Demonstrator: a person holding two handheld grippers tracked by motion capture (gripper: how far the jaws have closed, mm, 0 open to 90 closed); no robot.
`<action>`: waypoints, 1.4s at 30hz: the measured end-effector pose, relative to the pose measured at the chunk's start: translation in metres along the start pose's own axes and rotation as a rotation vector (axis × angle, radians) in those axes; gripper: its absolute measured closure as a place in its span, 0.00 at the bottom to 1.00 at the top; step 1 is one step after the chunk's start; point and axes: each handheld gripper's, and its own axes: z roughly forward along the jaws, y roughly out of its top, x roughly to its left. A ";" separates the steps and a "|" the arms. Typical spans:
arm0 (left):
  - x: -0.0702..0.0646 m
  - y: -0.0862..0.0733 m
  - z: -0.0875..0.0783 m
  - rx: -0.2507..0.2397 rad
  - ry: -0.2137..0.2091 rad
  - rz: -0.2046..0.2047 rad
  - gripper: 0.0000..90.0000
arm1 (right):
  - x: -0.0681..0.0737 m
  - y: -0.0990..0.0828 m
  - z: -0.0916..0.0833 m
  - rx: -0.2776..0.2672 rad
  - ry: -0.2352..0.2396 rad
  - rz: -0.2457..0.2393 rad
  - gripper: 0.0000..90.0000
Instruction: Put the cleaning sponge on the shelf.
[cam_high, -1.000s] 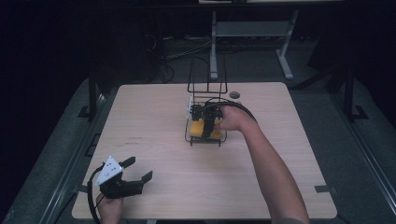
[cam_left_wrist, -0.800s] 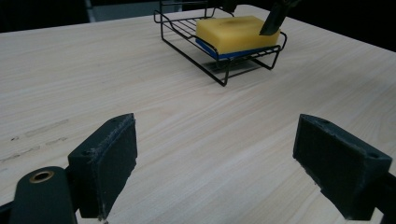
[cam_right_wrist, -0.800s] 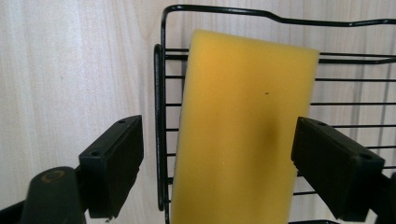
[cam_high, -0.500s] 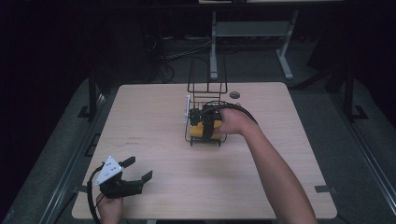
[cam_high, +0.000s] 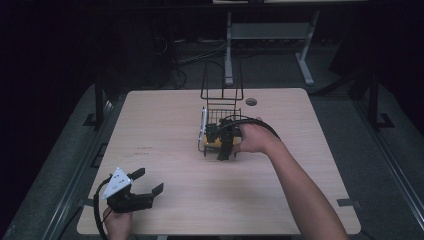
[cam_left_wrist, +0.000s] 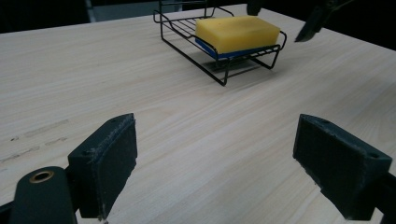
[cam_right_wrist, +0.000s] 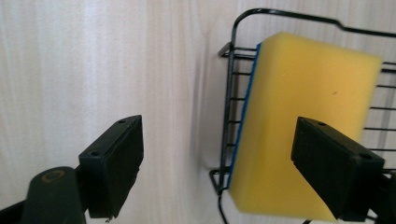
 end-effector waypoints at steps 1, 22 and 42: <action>0.000 0.000 0.000 0.001 -0.002 -0.002 0.14 | 0.002 -0.001 -0.001 0.006 -0.001 0.006 0.19; -0.001 0.000 0.002 0.013 -0.003 0.010 0.14 | 0.029 -0.029 0.002 -0.011 0.010 0.050 0.19; -0.003 0.001 0.006 0.018 -0.007 0.019 0.14 | 0.056 -0.064 0.008 -0.033 0.015 0.107 0.18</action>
